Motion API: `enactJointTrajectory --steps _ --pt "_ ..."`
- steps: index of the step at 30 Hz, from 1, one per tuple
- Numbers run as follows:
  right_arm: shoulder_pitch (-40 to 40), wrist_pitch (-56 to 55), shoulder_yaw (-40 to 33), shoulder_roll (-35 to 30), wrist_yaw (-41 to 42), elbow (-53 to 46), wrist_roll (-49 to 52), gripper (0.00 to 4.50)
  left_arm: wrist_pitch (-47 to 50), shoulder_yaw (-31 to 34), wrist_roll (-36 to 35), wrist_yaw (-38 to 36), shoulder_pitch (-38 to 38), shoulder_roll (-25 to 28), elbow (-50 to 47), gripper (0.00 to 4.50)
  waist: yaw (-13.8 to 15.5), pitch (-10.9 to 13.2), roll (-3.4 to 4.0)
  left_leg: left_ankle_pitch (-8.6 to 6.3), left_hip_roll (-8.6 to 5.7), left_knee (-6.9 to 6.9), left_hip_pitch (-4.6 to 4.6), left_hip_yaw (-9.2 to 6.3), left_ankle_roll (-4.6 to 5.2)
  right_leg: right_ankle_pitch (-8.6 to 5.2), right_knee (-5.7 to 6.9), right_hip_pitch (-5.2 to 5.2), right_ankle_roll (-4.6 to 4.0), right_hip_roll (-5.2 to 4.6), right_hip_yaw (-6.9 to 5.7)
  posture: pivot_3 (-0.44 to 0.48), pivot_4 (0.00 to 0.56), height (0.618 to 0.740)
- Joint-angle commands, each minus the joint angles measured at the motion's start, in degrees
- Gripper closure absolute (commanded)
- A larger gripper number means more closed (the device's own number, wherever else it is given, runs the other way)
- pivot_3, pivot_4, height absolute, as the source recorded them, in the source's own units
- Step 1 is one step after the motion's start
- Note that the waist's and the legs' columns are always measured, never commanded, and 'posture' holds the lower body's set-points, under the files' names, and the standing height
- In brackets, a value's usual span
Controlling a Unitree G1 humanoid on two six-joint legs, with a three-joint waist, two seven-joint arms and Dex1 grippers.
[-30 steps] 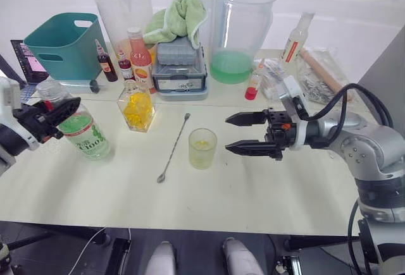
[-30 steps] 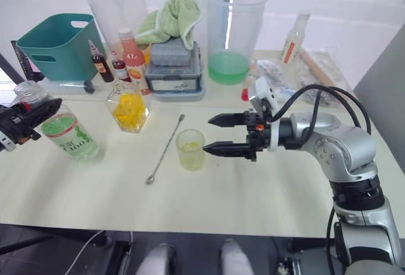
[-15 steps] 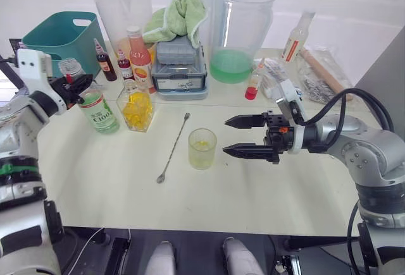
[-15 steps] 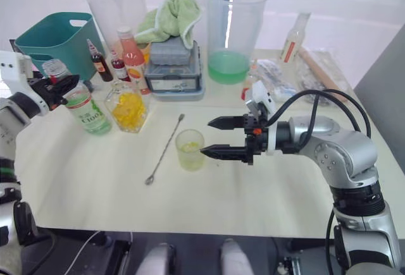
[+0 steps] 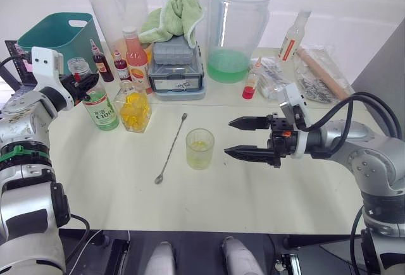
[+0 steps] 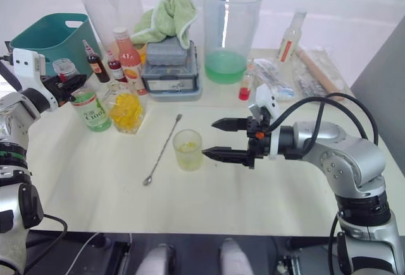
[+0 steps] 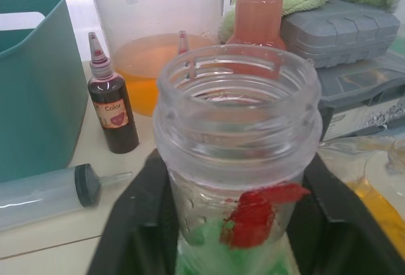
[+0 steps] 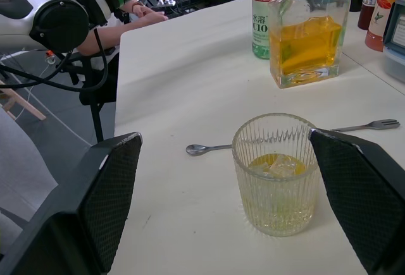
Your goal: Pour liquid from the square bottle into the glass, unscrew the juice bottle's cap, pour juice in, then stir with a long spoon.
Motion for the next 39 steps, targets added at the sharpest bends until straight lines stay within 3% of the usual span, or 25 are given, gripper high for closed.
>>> enactJointTrajectory --steps 1,4,15,20,24,28,32,35,39 --pt "-0.64 -0.22 -1.23 -0.50 0.05 -0.94 0.83 0.00 -0.37 2.36 -1.16 0.11 -1.07 1.45 -2.75 0.84 0.01 0.00 0.00 0.00 0.00 0.00 0.00 0.00 0.00 0.00 0.00 0.00 0.00 0.00 0.00 0.000 0.150 0.728" --pt "-0.82 -0.42 -0.99 -0.33 0.14 -0.72 0.67 0.00 -0.71 3.35 -1.58 0.56 -1.72 1.68 -3.92 0.03 0.01 0.00 0.00 0.00 0.00 0.00 0.00 0.00 0.00 0.00 0.00 0.00 0.00 0.00 0.00 0.000 0.150 0.728" --pt "-1.82 -2.01 0.20 0.39 1.16 0.97 -1.20 0.00 -2.35 9.96 -9.43 -0.70 -4.91 0.48 -15.00 0.03 0.01 0.00 0.00 0.00 0.00 0.00 0.01 -0.02 0.00 0.00 0.00 0.01 0.00 0.00 0.00 0.000 0.150 0.728" --pt "-2.17 -3.80 -0.03 0.80 1.14 1.92 -2.80 0.00 6.62 9.72 -17.04 -3.55 -3.95 0.25 -28.39 0.03 0.00 0.00 0.00 0.00 0.00 0.00 0.00 -0.02 0.00 0.00 -0.01 0.01 0.00 -0.01 0.00 0.000 0.150 0.728" --pt "-2.16 -5.83 -0.27 0.78 1.15 2.86 -4.64 0.00 20.68 7.65 -26.53 -6.92 3.51 1.07 -44.03 0.03 -0.08 0.00 0.01 0.00 0.00 0.00 0.04 -0.02 0.00 -0.01 0.00 0.05 0.02 -0.02 0.00 0.000 0.150 0.728" --pt "-1.73 -9.74 -1.11 0.90 0.48 4.25 -7.47 0.00 26.42 6.19 -29.55 -6.60 10.38 2.05 -54.10 0.03 -0.10 0.00 0.00 0.01 0.02 0.00 0.10 -0.03 -0.01 -0.09 0.04 0.06 0.15 0.01 0.00 0.000 0.150 0.728" --pt "0.10 -12.07 -2.08 -0.01 0.31 5.78 -9.68 0.00 27.90 6.00 -30.21 -6.57 18.33 1.52 -59.65 0.03 -0.09 0.00 0.01 0.02 0.02 0.00 0.10 -0.02 -0.02 -0.10 0.02 0.06 0.16 0.01 0.00 0.000 0.150 0.728" --pt "3.90 -16.14 -2.75 -0.86 0.39 6.64 -13.05 0.00 24.71 5.07 -26.66 -8.37 27.66 1.92 -62.67 0.03 -0.06 0.00 0.01 0.01 0.02 -0.01 0.14 -0.01 -0.02 -0.09 0.00 0.12 0.09 -0.01 0.01 0.000 0.150 0.728" --pt "10.47 -22.69 -6.71 -0.71 0.47 8.16 -15.55 0.00 20.29 9.71 -27.19 -6.98 37.55 -2.36 -65.24 0.03 0.01 0.00 0.00 0.01 0.01 -0.01 0.10 0.00 -0.02 -0.04 -0.04 0.08 0.00 -0.01 0.01 0.000 0.150 0.728"
